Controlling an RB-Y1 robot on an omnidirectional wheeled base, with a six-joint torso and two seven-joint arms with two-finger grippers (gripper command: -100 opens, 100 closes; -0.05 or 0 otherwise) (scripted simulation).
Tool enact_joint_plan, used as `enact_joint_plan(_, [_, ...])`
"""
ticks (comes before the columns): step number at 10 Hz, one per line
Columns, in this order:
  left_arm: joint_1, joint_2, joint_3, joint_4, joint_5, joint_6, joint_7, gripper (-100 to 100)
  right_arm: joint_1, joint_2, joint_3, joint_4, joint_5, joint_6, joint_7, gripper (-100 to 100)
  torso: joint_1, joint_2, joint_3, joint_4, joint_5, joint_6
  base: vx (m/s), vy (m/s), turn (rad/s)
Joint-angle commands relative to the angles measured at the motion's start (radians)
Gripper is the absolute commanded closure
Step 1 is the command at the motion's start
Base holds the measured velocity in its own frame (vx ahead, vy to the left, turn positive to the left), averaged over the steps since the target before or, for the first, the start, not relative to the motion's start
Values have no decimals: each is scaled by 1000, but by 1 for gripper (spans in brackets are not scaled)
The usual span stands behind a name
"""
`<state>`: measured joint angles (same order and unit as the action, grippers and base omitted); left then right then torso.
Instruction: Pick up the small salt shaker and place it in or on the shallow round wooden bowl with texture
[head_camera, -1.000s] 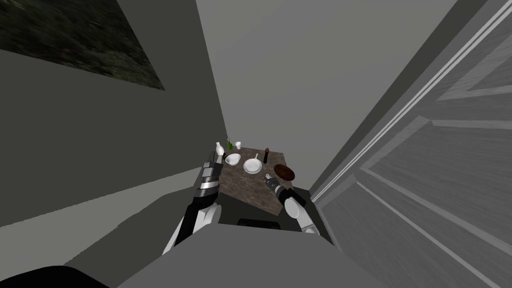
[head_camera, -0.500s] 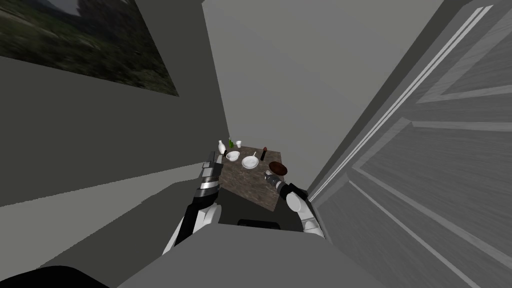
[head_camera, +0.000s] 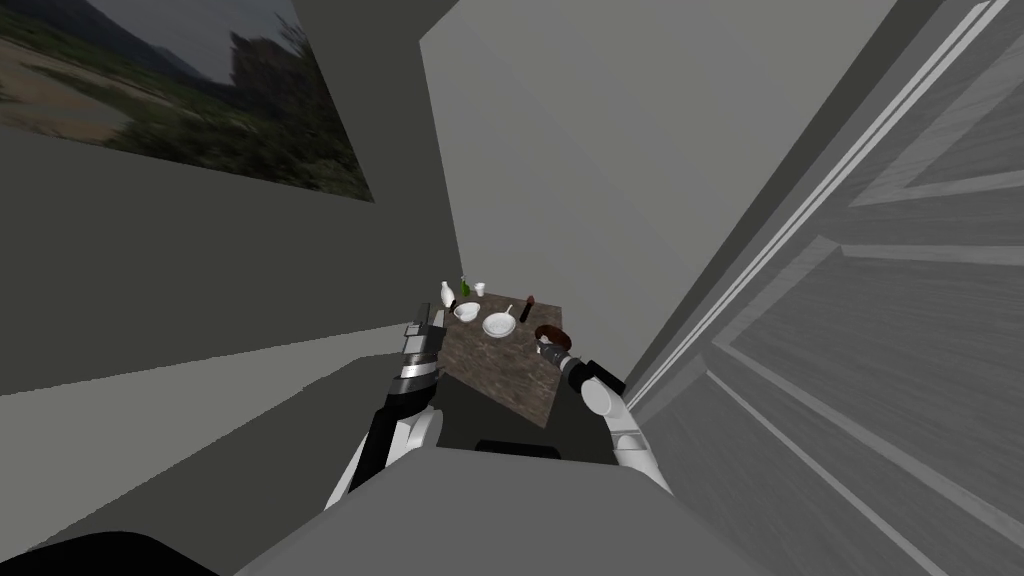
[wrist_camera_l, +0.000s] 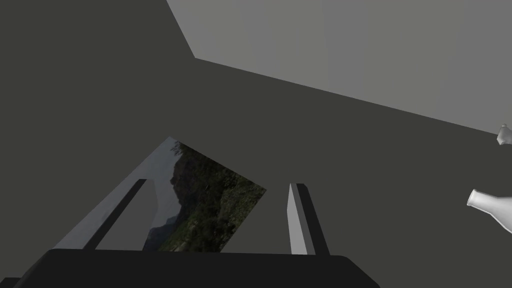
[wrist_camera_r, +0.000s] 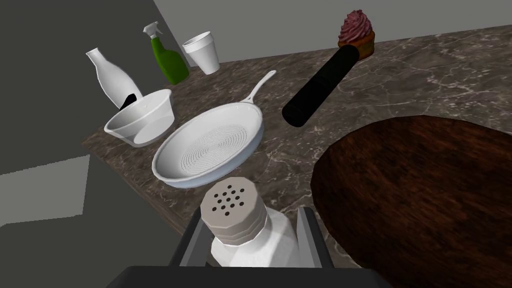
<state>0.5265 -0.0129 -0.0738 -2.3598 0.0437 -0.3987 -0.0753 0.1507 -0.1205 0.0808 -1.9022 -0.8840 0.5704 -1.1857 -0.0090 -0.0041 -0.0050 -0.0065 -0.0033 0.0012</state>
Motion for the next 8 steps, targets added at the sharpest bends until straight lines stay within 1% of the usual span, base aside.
enact_joint_plan(1, [0,0,0,0,0,0,0,0,-6,1,-31,-6,22,10,-28,100,0,0,0,0,0,0,89,-54,72])
enact_joint_plan(2, [0,0,0,0,0,0,0,0,-8,-3,-61,-12,36,17,-51,100,1,-2,-1,-1,0,0,105,-42,102])
enact_joint_plan(3, [0,0,0,0,0,0,0,0,-9,-4,-76,-14,43,20,-62,100,2,-4,-2,-1,0,0,110,-40,65])
enact_joint_plan(4, [0,0,0,0,0,0,0,0,-11,-4,-104,-19,57,25,-83,100,2,-4,-3,-1,1,0,128,-71,69])
enact_joint_plan(5, [0,0,0,0,0,0,0,0,-11,-5,-116,-20,63,27,-92,100,1,-6,-4,-1,0,0,119,-78,66])
enact_joint_plan(6, [0,0,0,0,0,0,0,0,-12,-6,-135,-23,72,29,-107,100,0,-6,-4,-2,0,1,95,-51,64])
enact_joint_plan(7, [0,0,0,0,0,0,0,0,-16,-2,-125,-23,72,32,-101,100,2,-5,-3,-2,0,1,41,-22,7])
enact_joint_plan(8, [0,0,0,0,0,0,0,0,-16,-2,-128,-24,73,32,-104,-100,4,-1,-1,-1,1,1,9,-7,-2])
